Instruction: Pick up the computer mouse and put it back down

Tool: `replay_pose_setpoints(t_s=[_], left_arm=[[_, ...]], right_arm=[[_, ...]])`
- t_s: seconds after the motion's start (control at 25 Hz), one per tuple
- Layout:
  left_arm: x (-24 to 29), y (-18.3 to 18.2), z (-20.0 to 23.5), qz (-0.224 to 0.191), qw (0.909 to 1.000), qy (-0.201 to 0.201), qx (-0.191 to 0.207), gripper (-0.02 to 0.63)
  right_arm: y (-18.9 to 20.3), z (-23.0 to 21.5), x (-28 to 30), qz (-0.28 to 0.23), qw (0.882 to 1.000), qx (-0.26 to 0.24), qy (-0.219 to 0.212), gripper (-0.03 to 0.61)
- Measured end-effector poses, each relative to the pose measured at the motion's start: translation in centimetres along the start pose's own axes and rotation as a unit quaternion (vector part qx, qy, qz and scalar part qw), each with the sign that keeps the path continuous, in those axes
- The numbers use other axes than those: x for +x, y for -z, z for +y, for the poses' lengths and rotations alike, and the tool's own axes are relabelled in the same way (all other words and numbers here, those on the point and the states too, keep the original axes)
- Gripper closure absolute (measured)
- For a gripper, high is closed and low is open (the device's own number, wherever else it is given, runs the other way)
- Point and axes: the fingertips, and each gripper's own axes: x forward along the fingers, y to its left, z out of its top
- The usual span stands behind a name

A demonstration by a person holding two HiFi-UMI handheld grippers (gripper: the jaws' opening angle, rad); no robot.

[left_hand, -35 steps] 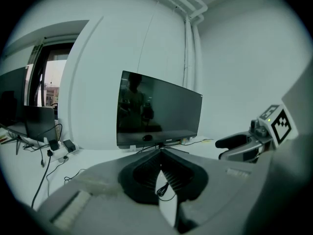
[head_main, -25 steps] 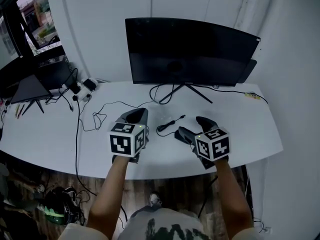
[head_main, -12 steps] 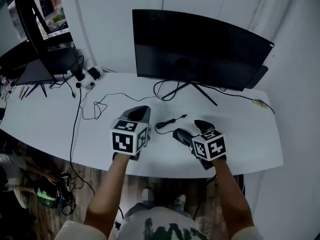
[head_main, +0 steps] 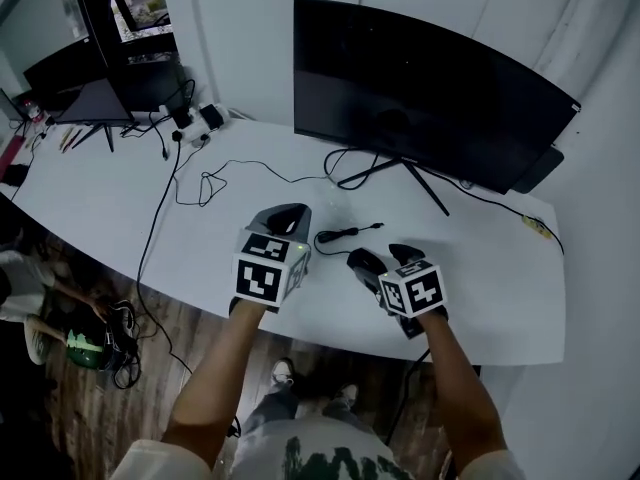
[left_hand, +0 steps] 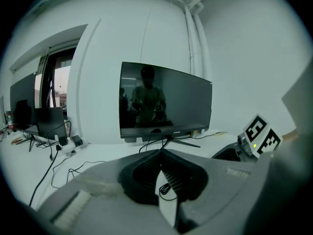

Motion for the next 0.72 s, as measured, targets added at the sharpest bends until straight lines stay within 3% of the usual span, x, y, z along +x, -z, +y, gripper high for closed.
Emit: replay_pose_setpoints(t_s=[0.72], left_arm=[[-1.1, 2.3, -1.6, 0.014, 0.9989, -0.021, -0.041, 0.611]], right_arm=[[3.8, -0.8, 5.3, 0.072, 0.996, -0.034, -0.025, 0.199]])
